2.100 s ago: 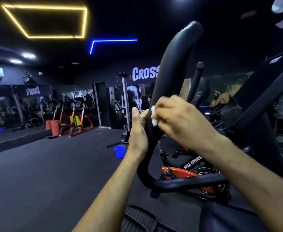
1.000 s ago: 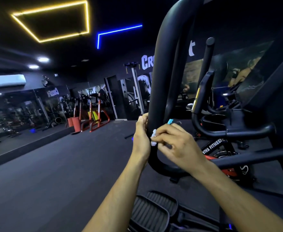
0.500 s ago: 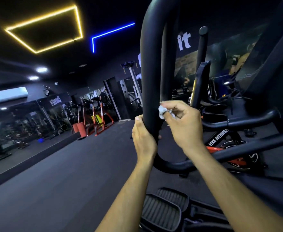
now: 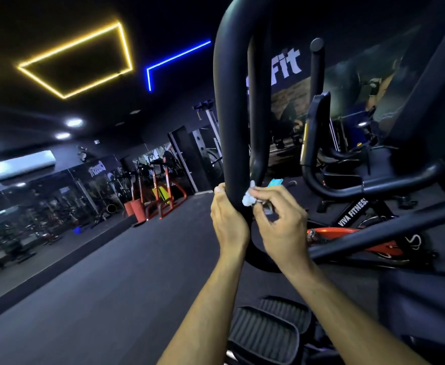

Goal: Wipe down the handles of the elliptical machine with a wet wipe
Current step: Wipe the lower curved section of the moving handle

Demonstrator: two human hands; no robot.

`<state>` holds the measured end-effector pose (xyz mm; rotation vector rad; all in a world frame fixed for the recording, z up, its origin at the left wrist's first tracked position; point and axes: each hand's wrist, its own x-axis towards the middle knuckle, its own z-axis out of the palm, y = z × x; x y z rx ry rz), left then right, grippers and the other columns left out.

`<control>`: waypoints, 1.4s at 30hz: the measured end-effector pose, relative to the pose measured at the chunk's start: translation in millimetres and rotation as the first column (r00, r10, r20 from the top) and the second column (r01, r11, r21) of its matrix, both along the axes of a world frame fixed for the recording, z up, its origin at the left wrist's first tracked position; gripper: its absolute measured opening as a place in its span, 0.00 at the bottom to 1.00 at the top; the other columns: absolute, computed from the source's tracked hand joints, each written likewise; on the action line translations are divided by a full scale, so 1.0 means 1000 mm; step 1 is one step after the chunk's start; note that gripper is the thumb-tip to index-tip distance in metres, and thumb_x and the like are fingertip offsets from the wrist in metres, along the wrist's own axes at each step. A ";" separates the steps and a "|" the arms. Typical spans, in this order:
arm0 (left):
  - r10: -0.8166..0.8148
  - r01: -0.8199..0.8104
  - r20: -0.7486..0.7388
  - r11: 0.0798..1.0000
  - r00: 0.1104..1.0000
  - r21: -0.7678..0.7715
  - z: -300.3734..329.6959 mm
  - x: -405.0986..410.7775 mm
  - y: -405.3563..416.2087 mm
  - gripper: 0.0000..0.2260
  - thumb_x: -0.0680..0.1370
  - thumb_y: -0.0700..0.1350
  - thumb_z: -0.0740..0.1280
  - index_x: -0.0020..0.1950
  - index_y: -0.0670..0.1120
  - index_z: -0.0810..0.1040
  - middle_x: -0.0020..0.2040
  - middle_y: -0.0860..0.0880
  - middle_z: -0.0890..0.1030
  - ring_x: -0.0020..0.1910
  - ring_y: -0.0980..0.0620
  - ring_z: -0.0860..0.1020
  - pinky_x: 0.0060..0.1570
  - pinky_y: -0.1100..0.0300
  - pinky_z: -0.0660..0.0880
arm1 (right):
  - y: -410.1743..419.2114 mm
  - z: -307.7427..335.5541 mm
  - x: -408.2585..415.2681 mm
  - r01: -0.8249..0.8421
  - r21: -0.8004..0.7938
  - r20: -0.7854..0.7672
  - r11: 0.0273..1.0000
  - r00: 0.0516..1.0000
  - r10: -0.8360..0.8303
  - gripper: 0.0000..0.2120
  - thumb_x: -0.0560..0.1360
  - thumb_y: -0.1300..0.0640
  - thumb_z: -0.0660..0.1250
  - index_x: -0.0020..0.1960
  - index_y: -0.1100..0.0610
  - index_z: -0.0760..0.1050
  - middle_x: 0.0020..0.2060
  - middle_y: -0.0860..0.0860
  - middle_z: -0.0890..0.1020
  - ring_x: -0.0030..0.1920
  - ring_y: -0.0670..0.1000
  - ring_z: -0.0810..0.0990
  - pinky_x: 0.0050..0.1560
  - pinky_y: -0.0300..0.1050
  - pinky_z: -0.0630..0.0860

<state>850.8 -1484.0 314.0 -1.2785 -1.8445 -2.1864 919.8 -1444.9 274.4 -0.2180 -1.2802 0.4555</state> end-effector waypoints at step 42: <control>-0.201 0.236 0.283 0.967 0.938 -0.092 -0.016 -0.013 -0.012 0.26 0.87 0.61 0.48 0.57 0.51 0.84 0.43 0.53 0.85 0.47 0.54 0.81 0.45 0.62 0.75 | -0.023 -0.025 -0.023 -0.467 -0.544 -0.229 0.697 0.882 0.412 0.15 0.81 0.67 0.65 0.49 0.48 0.81 0.44 0.43 0.87 0.48 0.41 0.84 0.53 0.35 0.78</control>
